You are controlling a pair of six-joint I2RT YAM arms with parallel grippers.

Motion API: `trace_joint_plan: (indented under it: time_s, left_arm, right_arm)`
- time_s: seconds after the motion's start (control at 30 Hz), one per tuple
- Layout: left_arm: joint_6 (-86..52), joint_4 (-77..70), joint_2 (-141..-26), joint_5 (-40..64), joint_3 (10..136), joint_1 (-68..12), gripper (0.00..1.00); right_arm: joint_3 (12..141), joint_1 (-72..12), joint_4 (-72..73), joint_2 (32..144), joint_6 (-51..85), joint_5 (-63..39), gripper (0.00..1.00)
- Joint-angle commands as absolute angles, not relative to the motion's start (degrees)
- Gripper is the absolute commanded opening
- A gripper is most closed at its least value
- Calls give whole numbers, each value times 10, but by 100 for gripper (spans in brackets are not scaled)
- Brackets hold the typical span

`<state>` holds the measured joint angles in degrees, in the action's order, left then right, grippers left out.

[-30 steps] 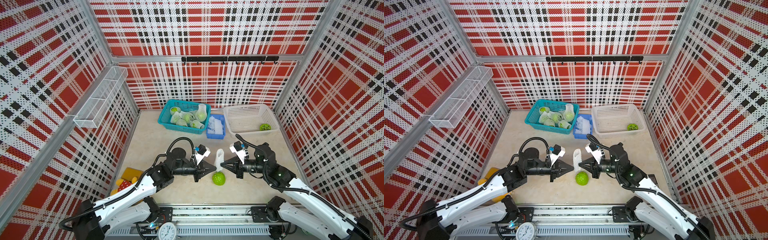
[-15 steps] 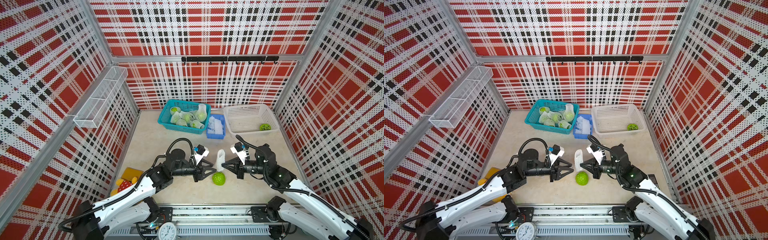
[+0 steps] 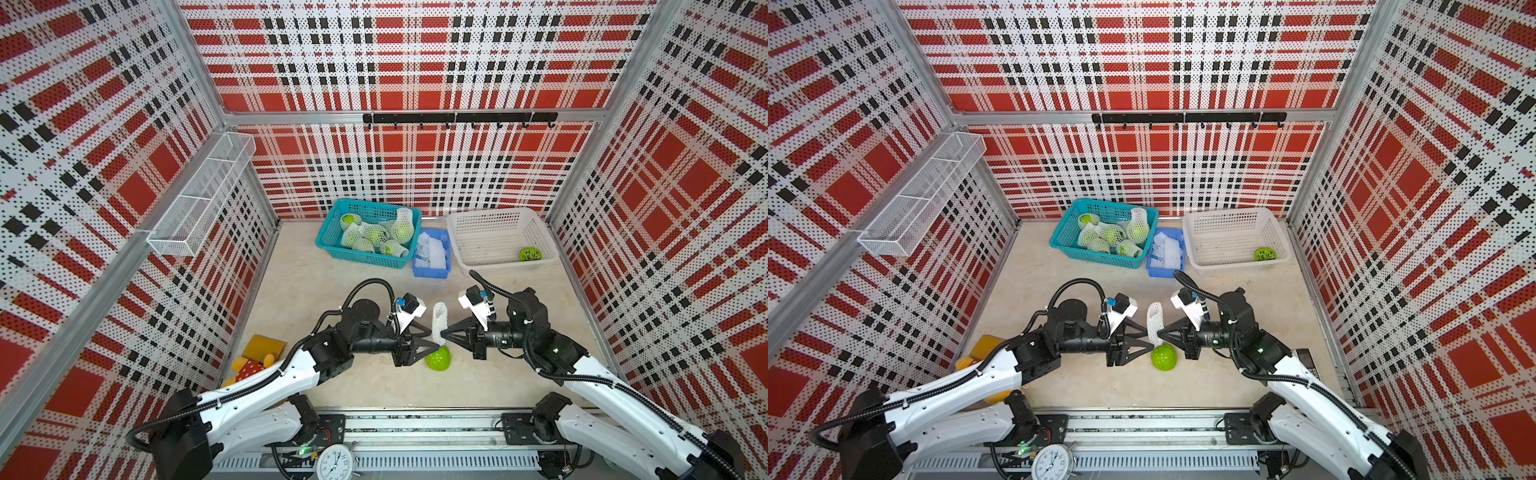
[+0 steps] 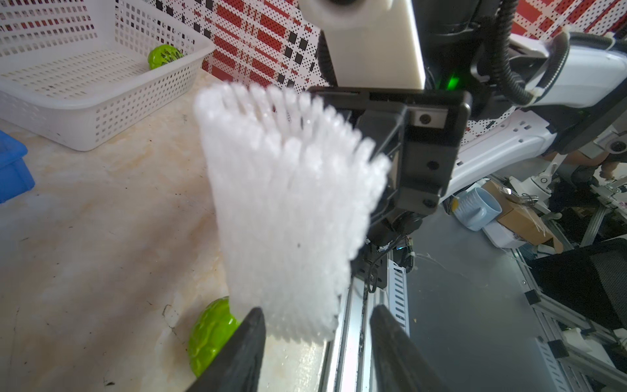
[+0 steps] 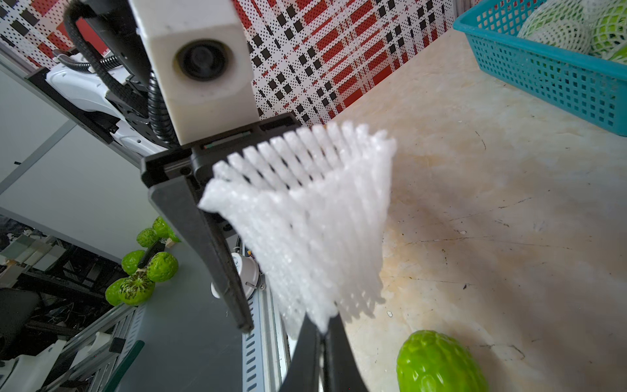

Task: Sleeve custard apples in foam nets
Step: Open the foam net.

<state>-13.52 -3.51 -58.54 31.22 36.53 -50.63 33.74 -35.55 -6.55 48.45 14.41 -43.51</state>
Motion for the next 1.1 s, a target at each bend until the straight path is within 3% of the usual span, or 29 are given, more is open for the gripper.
trace_joint_plan:
  time_s: [0.0, 0.23, 0.5, 0.77, 1.07]
  left_arm:
    - [-133, -57, -587, 316, 382, -510, 43]
    - [-135, -57, -579, 304, 377, -510, 19]
    - [-135, -56, -573, 285, 369, -509, 0]
    - [-134, -47, -569, 233, 354, -510, 0]
    - [-140, -101, -619, 201, 315, -532, 0]
  right_arm:
    - [333, -354, -43, 481, 138, -441, 0]
    - [337, -354, -62, 477, 127, -428, 0]
    - [335, -354, -75, 463, 124, -402, 0]
    - [331, -354, -103, 450, 114, -338, 0]
    - [293, -356, -75, 468, 127, -339, 0]
